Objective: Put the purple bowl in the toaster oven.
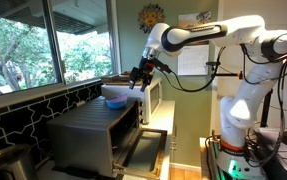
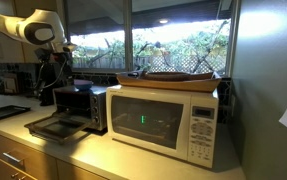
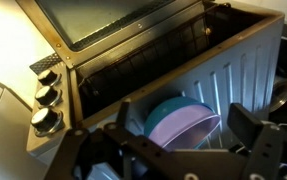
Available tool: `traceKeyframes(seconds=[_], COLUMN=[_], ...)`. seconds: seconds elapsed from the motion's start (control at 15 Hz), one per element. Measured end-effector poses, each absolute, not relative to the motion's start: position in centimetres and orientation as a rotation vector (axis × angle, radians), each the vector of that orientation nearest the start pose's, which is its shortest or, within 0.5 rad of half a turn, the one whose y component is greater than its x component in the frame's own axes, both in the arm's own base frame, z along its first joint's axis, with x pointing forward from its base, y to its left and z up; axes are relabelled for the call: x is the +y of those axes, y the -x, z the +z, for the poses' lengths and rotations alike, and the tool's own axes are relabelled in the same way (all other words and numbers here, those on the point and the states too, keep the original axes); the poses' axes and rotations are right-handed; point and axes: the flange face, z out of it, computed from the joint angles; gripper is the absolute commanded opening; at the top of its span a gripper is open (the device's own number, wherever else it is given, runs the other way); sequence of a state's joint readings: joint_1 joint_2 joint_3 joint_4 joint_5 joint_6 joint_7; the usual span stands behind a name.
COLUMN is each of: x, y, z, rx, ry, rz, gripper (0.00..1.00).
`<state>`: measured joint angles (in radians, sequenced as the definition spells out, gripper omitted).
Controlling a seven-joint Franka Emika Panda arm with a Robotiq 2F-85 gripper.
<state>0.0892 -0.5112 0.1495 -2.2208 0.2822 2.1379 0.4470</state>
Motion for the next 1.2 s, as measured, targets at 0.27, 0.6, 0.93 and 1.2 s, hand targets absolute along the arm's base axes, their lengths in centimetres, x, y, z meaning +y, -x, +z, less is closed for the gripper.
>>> traceKeyframes(seconds=[0.27,0.6,0.93,1.2], x=[14.1,13.9,13.9,13.9], y=[-44.6,-46.8,-47.6,-48.0], z=[60.2,60.6,61.0,60.9], rx=[0.704,0.993,1.135,1.188], ry=[2.739,2.675,2.642,2.64], rz=[-0.399,-0.388,-0.379,-0.356], gripper=[0.9,0.74,0.36,0.05])
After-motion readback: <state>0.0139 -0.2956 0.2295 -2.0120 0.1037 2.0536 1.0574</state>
